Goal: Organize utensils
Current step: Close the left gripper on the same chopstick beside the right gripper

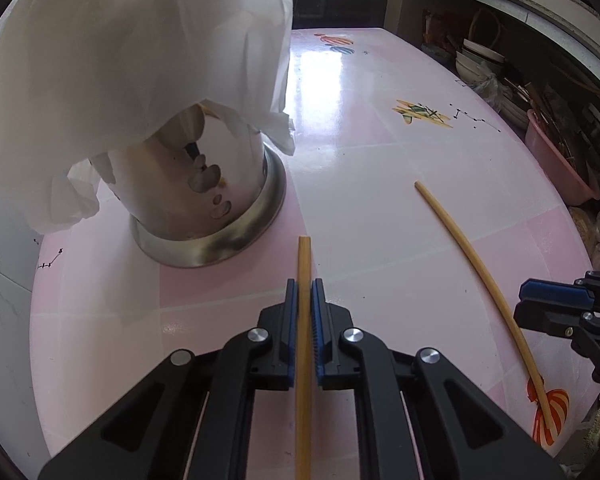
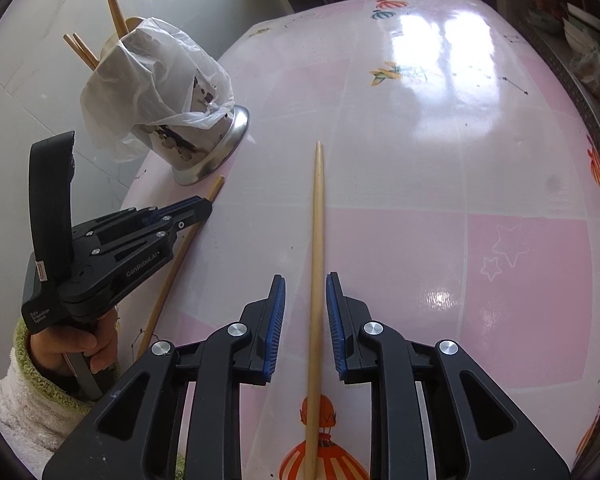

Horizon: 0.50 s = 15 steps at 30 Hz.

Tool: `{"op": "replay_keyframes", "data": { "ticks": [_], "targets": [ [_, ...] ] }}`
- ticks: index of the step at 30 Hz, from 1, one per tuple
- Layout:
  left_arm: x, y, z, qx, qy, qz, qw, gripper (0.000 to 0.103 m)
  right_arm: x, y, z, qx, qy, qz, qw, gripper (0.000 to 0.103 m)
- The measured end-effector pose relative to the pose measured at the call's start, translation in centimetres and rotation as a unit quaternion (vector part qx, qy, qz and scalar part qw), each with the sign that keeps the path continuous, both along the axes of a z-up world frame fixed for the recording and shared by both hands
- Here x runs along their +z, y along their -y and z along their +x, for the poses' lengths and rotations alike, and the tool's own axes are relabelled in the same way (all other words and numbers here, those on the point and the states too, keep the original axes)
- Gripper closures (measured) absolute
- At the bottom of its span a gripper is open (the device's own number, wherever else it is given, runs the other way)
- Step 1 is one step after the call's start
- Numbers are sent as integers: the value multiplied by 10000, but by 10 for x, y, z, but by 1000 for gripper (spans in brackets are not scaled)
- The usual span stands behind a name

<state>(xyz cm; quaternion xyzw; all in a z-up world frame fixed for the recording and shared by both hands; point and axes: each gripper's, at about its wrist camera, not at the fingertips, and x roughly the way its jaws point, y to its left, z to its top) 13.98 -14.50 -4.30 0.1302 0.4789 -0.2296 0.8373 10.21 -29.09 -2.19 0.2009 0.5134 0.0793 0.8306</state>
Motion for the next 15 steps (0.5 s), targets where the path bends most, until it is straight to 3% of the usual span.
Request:
{"op": "replay_keyframes", "data": {
  "ticks": [15],
  "targets": [
    [0, -6, -4, -25, 19, -135, 9999, 97, -13, -28, 59, 243, 54, -947, 9952, 83]
  ]
}}
